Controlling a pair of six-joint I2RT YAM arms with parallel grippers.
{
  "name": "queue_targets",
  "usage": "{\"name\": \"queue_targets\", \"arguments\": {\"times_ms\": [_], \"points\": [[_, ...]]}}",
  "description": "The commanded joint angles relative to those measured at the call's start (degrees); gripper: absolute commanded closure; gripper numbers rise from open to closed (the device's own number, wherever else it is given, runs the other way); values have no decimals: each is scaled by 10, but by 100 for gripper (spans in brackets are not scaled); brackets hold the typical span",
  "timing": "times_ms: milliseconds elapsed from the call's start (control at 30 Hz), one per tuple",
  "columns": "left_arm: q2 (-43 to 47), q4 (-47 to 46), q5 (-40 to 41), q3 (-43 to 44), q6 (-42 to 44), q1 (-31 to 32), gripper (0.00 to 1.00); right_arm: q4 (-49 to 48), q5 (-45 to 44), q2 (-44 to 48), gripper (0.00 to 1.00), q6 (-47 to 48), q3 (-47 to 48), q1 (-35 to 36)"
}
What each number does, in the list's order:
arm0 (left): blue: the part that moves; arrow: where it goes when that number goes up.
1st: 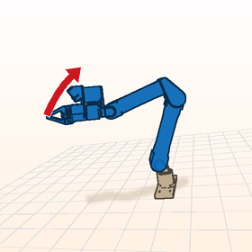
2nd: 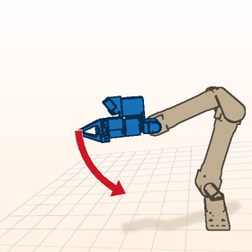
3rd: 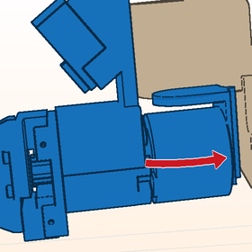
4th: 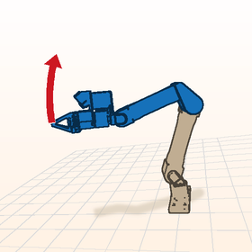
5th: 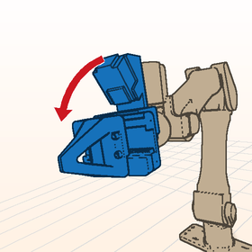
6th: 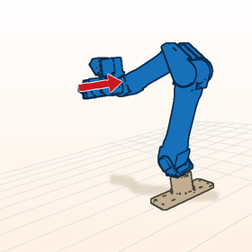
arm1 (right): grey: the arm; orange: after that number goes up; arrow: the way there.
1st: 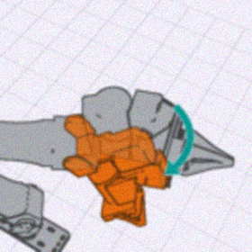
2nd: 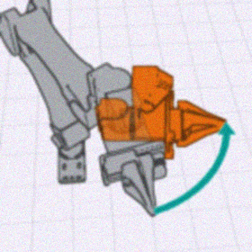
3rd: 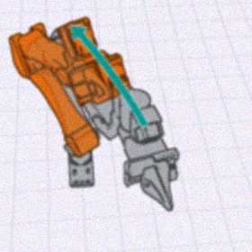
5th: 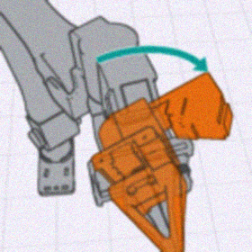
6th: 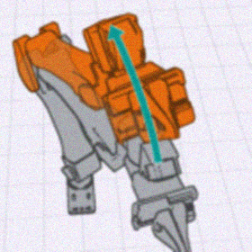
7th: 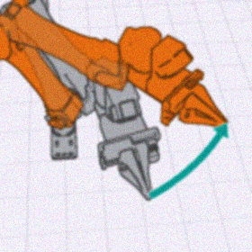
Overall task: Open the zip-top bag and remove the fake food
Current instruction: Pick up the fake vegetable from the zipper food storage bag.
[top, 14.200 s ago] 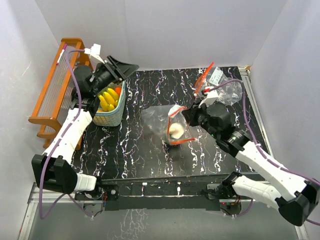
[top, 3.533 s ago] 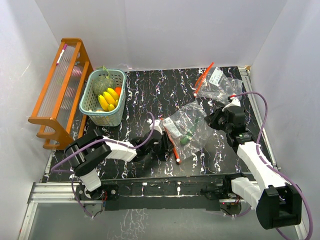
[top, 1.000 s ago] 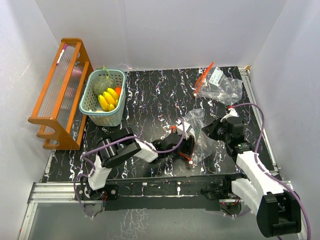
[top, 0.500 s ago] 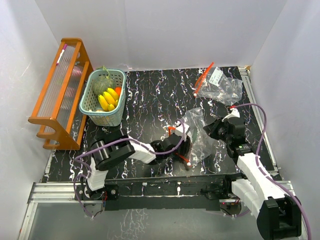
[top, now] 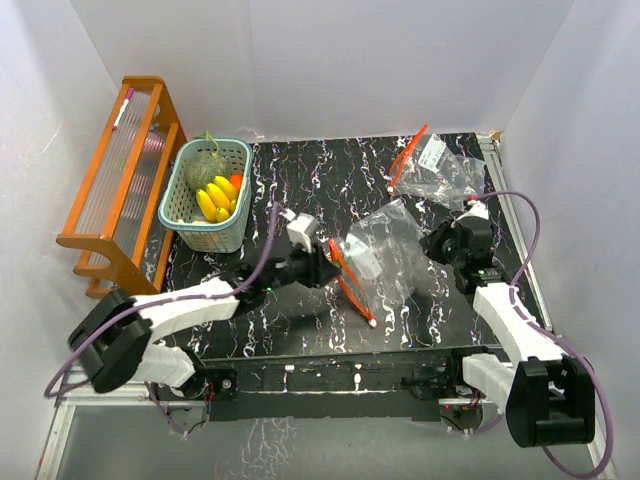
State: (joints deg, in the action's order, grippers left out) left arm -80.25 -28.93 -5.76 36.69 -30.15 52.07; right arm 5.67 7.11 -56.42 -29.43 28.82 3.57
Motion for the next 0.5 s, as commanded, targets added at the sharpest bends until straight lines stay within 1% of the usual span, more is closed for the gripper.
{"name": "queue_targets", "arguments": {"times_ms": [0, 67, 100, 200, 333, 467], "points": [[123, 112, -71, -7, -34, -74, 89, -64, 6, -42, 92, 17, 53, -42], [169, 153, -79, 5, -39, -108, 89, -69, 15, -59, 92, 17, 64, -67], [185, 178, -78, 24, -36, -125, 90, -70, 21, -63, 92, 17, 69, -76], [207, 248, -51, 86, -12, -161, 90, -76, 35, -64, 92, 13, 72, -96], [173, 319, -20, 187, 34, -205, 90, -78, 40, -63, 92, 9, 68, -100], [135, 368, -3, 265, 51, -280, 89, -75, 34, -46, 92, 12, 54, -105]]}}
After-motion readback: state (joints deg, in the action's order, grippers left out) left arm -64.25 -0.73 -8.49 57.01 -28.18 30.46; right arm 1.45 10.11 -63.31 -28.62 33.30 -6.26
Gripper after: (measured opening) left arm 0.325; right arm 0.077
